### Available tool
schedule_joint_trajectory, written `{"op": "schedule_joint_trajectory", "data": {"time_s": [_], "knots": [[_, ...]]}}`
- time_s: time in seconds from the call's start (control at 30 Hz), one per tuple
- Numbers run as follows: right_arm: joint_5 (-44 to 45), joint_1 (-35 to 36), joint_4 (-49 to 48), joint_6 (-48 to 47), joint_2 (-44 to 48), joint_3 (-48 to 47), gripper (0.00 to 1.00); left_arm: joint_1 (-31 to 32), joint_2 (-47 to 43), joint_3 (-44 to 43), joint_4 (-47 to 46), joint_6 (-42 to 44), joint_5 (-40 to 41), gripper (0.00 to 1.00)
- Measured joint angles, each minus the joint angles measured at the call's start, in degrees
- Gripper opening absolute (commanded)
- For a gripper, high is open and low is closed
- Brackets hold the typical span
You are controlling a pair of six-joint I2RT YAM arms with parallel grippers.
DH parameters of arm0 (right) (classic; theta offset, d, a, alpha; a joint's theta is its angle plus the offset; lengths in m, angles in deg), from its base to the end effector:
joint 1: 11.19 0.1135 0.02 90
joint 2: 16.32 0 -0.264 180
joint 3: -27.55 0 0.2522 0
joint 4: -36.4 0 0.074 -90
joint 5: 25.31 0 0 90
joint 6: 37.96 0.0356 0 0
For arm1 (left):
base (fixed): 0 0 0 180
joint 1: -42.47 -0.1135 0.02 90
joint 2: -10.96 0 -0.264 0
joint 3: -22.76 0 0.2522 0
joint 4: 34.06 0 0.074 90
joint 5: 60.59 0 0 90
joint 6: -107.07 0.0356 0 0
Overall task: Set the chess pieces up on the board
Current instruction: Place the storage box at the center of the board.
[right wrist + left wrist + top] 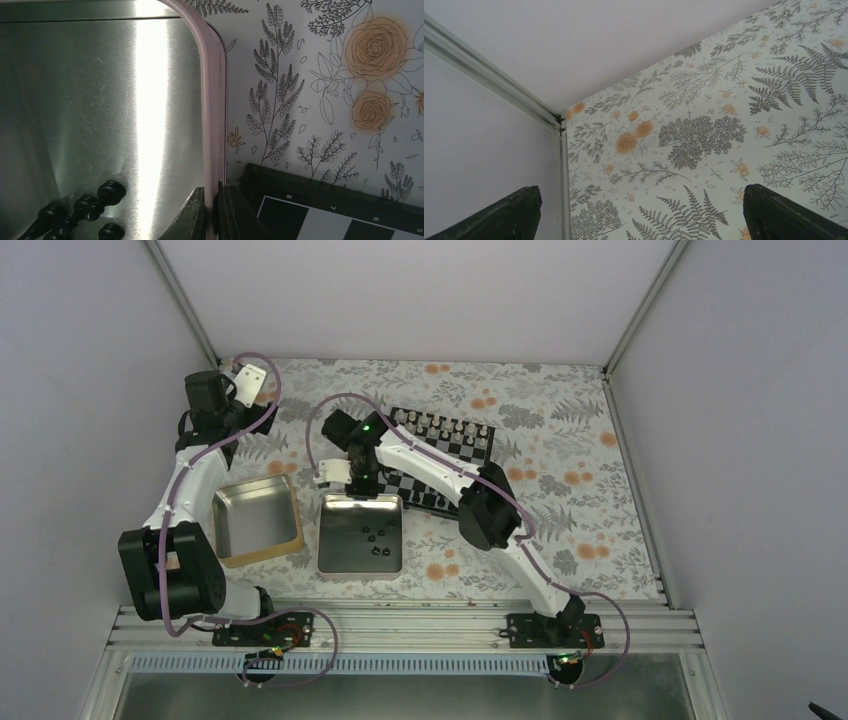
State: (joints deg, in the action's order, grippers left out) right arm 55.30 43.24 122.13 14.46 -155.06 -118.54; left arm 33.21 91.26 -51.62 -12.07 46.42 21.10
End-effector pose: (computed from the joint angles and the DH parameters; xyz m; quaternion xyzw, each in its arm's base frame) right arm 0.2806 0.4024 0.2130 -0.7191 0.6827 0.0953 0.0879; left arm 0.3195 0.0469 0.2966 0.1858 0.8349 0.1115 0.5060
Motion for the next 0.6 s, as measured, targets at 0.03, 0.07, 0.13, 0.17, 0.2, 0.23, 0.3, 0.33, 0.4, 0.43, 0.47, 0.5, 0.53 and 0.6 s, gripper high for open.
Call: {"op": "schedule_joint_trajectory", "data": {"time_s": [0.03,0.07,0.13,0.17,0.2,0.23,0.3,0.33,0.4,0.43,0.47,0.5,0.53,0.6], "knots": [[0.2,0.0,-0.2,0.0,0.0,0.1,0.09,0.0,0.1,0.0,0.0,0.0,-0.1,1.00],[0.2,-0.1,-0.4,0.0,0.0,0.1,0.09,0.0,0.2,0.0,0.0,0.0,-0.1,1.00],[0.3,0.0,-0.6,0.0,0.0,0.3,0.09,0.0,0.3,0.0,0.0,0.0,-0.3,1.00],[0.4,0.0,-0.8,0.0,0.0,0.5,0.09,0.0,0.3,0.0,0.0,0.0,-0.3,1.00],[0.4,0.0,-1.0,0.0,0.0,0.7,0.09,0.0,0.3,0.0,0.0,0.0,-0.3,1.00],[0.5,0.0,-1.2,0.0,0.0,0.9,0.09,0.0,0.3,0.0,0.0,0.0,-0.3,1.00],[0.4,0.0,-1.4,0.0,-0.1,1.1,0.08,0.0,0.3,0.0,0.0,-0.1,-0.4,1.00],[0.4,0.0,-1.6,0.0,-0.1,1.1,0.08,0.0,0.3,0.0,-0.1,-0.1,-0.4,1.00],[0.4,0.0,-1.8,0.0,-0.1,1.2,0.08,0.0,0.3,0.2,-0.4,-0.2,-0.4,1.00],[0.4,0.0,-1.9,0.0,-0.1,1.3,0.08,0.0,0.3,0.3,-0.5,-0.2,-0.4,1.00],[0.4,0.0,-2.1,0.0,-0.1,1.5,0.09,0.0,0.3,0.4,-0.7,-0.2,-0.4,1.00],[0.3,0.0,-2.3,0.0,-0.1,1.7,0.09,0.0,0.3,0.6,-0.8,-0.3,-0.4,1.00],[0.3,0.0,-2.5,0.0,-0.1,1.9,0.09,0.0,0.4,0.7,-0.8,-0.3,-0.4,1.00],[0.3,0.0,-2.6,0.0,-0.1,2.0,0.10,0.0,0.5,0.8,-0.9,-0.4,-0.4,1.00]]}}
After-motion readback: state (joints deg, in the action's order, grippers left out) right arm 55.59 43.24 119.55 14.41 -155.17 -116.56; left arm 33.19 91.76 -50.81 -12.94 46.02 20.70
